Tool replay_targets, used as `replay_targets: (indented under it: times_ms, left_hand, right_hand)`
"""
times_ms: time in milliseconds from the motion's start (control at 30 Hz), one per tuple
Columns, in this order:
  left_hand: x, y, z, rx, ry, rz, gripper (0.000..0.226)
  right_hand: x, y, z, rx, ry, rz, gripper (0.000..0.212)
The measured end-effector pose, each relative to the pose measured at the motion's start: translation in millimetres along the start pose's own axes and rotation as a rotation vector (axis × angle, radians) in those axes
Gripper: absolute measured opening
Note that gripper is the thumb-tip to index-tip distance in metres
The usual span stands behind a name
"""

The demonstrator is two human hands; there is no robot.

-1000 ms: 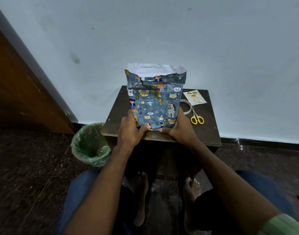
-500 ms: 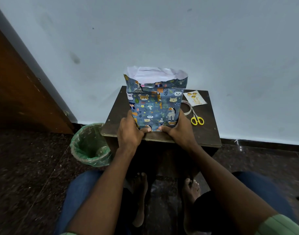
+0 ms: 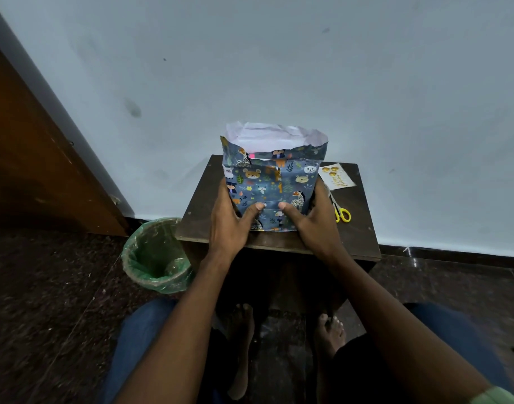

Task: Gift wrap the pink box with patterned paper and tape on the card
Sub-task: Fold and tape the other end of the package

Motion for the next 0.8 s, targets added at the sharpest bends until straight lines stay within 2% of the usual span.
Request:
replay_targets:
  times_ms: [100, 233, 333, 400, 467, 633, 733, 800]
  left_hand:
    - [0, 6, -3, -0.056, 0.043, 0.032, 0.075]
    - [0, 17, -10, -0.101, 0.106, 0.056, 0.063]
    - [-2, 27, -11, -0.097, 0.101, 0.073, 0.051]
    - [-2, 33, -13, -0.092, 0.092, 0.079, 0.054]
    - [-2, 35, -15, -0.108, 0.096, 0.081, 0.057]
    - [-4, 32, -13, -0.141, 0.116, 0.080, 0.055]
    - [-3, 37, -15, -0.168, 0.168, 0.121, 0.046]
    - [-3, 44, -23, -0.153, 0.265, 0.171, 0.044]
  right_hand:
    - [-1, -4, -2, 0.069, -0.005, 0.003, 0.045]
    - [-4, -10, -3, 0.032, -0.021, -0.011, 0.043]
    - [-4, -23, -1, 0.041, -0.014, -0.039, 0.057]
    - [-5, -38, 1, 0.070, 0.009, -0.087, 0.074]
    - [-4, -54, 3, 0.121, 0.034, -0.137, 0.081]
    - [7, -76, -2, 0.194, 0.135, -0.207, 0.061]
    - [11, -72, -8, 0.206, 0.176, -0.196, 0.064]
    - [11, -66, -9, 0.251, 0.183, -0.178, 0.066]
Point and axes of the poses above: each hand's wrist, its own x-axis towards the middle knuckle, its own z-axis out of the palm, y = z × x, the point moved 7 cm from there along x, towards the middle knuckle, and after that the axes turned 7 degrees about x, right-handed, at the moved point
